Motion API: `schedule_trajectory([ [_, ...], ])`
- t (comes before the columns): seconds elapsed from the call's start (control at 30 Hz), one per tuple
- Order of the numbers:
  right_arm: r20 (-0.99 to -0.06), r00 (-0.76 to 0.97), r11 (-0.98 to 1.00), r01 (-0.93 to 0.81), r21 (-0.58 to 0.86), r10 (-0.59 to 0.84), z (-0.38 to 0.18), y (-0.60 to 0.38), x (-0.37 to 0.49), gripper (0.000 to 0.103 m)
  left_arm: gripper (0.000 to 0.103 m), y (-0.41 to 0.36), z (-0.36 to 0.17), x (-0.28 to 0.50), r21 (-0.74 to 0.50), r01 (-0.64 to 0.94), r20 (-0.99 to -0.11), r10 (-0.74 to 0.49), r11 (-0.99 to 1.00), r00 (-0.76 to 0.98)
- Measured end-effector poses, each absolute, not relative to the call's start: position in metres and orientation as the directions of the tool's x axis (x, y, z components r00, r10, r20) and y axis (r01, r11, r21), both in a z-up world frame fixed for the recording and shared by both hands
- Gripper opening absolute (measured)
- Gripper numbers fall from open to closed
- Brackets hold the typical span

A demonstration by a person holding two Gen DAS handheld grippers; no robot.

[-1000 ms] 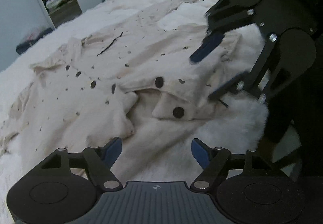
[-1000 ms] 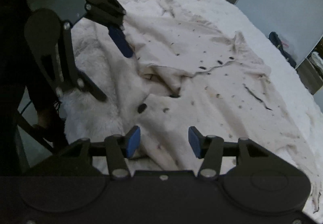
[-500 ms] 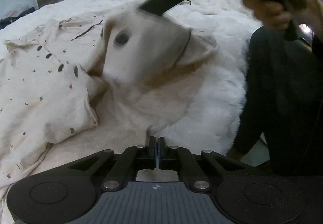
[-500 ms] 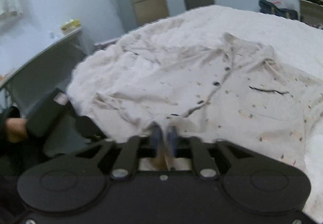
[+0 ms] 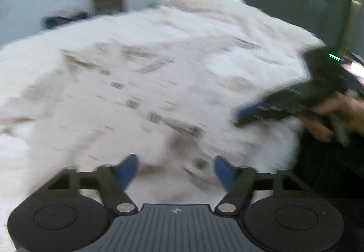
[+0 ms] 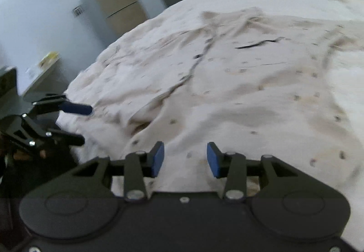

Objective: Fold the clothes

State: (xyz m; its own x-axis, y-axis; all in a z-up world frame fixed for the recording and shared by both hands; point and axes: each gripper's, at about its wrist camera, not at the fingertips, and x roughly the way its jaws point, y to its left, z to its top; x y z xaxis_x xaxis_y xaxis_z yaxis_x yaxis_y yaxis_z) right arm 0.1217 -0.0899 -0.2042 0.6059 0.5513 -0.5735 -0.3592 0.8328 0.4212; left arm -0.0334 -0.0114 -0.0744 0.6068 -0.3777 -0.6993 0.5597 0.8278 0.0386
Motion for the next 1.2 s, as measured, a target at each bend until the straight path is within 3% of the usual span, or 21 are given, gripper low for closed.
schedule_trajectory([
  [0.17,-0.569,0.612,0.834,-0.371,0.408,0.55,-0.207,-0.086,0.123,0.042,0.071,-0.055,-0.109,-0.017,0.241,0.583,-0.709,-0.269,0.775,0.651],
  [0.23,-0.572,0.602,0.83,-0.41,0.378,0.558,-0.206,-0.083,0.118,0.042,0.056,-0.066,-0.123,-0.009,0.298,0.57,-0.721,-0.211,0.766,0.66],
  [0.37,-0.576,0.575,0.812,-0.462,0.358,0.581,-0.206,-0.08,0.107,0.042,0.008,-0.075,-0.139,0.008,0.314,0.552,-0.761,-0.143,0.773,0.633],
  [0.47,-0.577,0.571,0.807,-0.489,0.333,0.584,-0.205,-0.078,0.102,0.042,0.008,-0.069,-0.116,0.007,0.264,0.55,-0.748,-0.192,0.792,0.635],
  [0.53,-0.559,0.582,0.804,-0.482,0.347,0.59,-0.204,-0.084,0.1,0.043,0.009,-0.063,-0.091,0.007,0.162,0.565,-0.722,-0.293,0.809,0.627],
  [0.57,-0.549,0.592,0.806,-0.473,0.356,0.59,-0.203,-0.088,0.1,0.043,0.02,-0.059,-0.079,0.007,0.086,0.593,-0.708,-0.37,0.8,0.602],
  [0.6,-0.536,0.61,0.812,-0.455,0.366,0.584,-0.202,-0.094,0.101,0.043,0.041,-0.058,-0.074,0.008,0.041,0.615,-0.704,-0.414,0.787,0.577],
  [0.67,-0.515,0.655,0.833,-0.413,0.369,0.553,-0.198,-0.105,0.102,0.043,0.055,-0.057,-0.072,0.01,-0.06,0.681,-0.723,-0.502,0.73,0.474],
  [0.8,-0.427,0.817,0.893,-0.217,0.394,0.387,-0.186,-0.145,0.096,0.045,0.055,-0.063,-0.083,-0.003,0.051,0.679,-0.745,-0.425,0.733,0.514],
  [0.87,-0.397,0.873,0.903,-0.103,0.416,0.282,-0.182,-0.165,0.091,0.047,0.056,-0.073,-0.083,-0.018,0.063,0.71,-0.729,-0.453,0.702,0.513],
  [0.97,-0.383,0.905,0.885,0.015,0.466,0.186,-0.184,-0.188,0.086,0.047,0.072,-0.103,-0.09,-0.046,0.124,0.801,-0.699,-0.522,0.586,0.49],
  [1.0,-0.38,0.911,0.869,0.052,0.493,0.161,-0.185,-0.196,0.084,0.047,0.072,-0.115,-0.097,-0.052,0.178,0.812,-0.696,-0.512,0.556,0.503],
  [1.13,-0.376,0.916,0.839,0.091,0.537,0.142,-0.19,-0.206,0.081,0.047,0.072,-0.158,-0.135,-0.057,0.324,0.807,-0.715,-0.431,0.493,0.551],
  [1.17,-0.379,0.914,0.843,0.087,0.53,0.144,-0.19,-0.205,0.081,0.047,0.069,-0.163,-0.141,-0.054,0.325,0.812,-0.725,-0.424,0.485,0.543],
  [1.2,-0.381,0.913,0.849,0.084,0.521,0.144,-0.191,-0.203,0.081,0.047,0.057,-0.167,-0.146,-0.05,0.317,0.819,-0.736,-0.421,0.478,0.53],
])
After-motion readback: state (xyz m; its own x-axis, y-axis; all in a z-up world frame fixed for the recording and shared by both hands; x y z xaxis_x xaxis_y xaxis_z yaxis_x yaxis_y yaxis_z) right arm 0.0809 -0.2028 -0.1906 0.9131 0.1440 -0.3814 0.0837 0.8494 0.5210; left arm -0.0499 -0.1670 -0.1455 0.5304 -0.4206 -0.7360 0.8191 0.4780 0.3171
